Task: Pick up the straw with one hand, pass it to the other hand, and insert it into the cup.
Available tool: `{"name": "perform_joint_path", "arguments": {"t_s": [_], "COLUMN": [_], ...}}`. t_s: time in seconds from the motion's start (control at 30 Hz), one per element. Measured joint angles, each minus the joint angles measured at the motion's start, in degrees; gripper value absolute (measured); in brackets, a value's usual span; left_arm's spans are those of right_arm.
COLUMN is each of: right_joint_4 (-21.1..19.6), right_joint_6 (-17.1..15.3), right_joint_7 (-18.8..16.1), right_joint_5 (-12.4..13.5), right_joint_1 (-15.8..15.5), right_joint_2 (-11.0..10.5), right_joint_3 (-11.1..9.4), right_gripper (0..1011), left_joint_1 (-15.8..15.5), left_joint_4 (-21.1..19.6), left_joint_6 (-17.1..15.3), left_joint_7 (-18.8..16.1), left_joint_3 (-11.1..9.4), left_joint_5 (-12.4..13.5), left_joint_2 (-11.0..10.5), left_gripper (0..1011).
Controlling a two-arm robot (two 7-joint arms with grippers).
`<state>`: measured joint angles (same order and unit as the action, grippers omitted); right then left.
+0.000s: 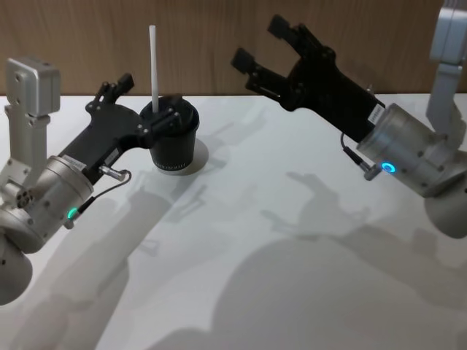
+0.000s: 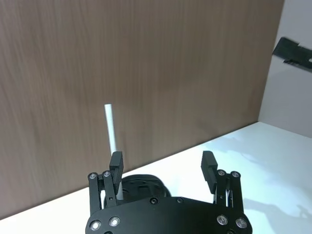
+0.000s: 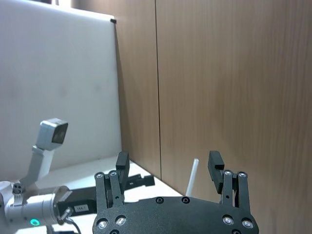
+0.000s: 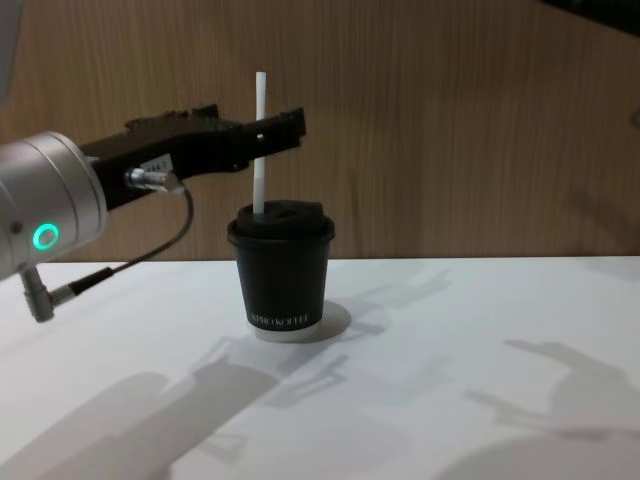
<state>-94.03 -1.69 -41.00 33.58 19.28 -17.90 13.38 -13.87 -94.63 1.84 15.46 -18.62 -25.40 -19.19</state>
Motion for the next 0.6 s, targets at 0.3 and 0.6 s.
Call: {"name": "perform_joint_path", "arguments": {"t_s": [0.3, 0.6], "right_joint_4": [-0.2, -0.3], "right_joint_6": [-0.6, -0.9], "right_joint_7": [0.0, -0.1], "right_joint_5": [0.0, 0.0], "right_joint_1": [-0.9, -1.4], "right_joint_2": [-2.5, -3.7], "right_joint_3": [-0.7, -1.0], "right_gripper": [1001, 1001], "left_joint_1": [0.2, 0.3], "left_joint_4": [1.3, 2.0], "left_joint_6": [2.0, 3.4], "left_joint_7": [1.4, 2.1], "left_joint_3": [-0.6, -1.0], "left_joint_5": [0.4, 0.9], "left_joint_2": [1.0, 1.7], "left_gripper": [1003, 1003]}}
